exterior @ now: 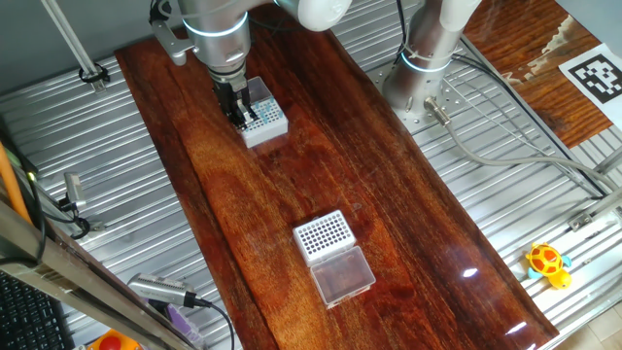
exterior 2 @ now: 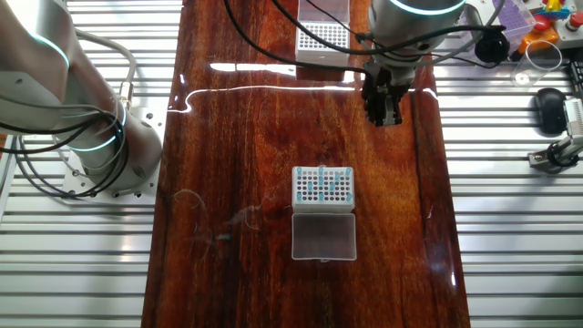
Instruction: Transfer all medium pipette tips from one holder to another
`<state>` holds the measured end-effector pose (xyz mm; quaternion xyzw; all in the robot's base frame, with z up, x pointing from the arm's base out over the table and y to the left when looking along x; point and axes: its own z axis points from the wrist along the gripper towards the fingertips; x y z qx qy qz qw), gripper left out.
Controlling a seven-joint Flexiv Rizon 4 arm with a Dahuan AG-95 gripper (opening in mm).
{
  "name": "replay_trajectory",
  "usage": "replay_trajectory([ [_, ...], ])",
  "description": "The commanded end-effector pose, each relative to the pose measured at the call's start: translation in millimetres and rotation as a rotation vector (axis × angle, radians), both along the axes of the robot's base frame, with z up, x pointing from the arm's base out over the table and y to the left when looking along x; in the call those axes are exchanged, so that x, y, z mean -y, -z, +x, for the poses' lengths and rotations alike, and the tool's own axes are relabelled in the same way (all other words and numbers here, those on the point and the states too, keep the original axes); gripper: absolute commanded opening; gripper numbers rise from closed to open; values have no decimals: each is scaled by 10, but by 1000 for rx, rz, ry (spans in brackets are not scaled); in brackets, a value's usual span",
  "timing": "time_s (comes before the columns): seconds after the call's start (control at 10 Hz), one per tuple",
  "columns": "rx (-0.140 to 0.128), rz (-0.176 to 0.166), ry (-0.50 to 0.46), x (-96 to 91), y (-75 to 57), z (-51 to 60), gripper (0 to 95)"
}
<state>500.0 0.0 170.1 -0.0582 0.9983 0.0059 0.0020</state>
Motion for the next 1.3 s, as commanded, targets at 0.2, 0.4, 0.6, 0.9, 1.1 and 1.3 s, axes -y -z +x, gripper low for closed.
replay_trajectory([
  [0.2,0,0,-3,1,3,-4,0],
  [0.4,0,-2,-9,2,7,-10,0],
  [0.6,5,1,-41,3,8,-14,0],
  [0.9,2,-8,-110,15,22,-39,0],
  [1.1,5,0,-134,181,153,-14,0],
  [1.3,7,1,-143,331,285,0,0],
])
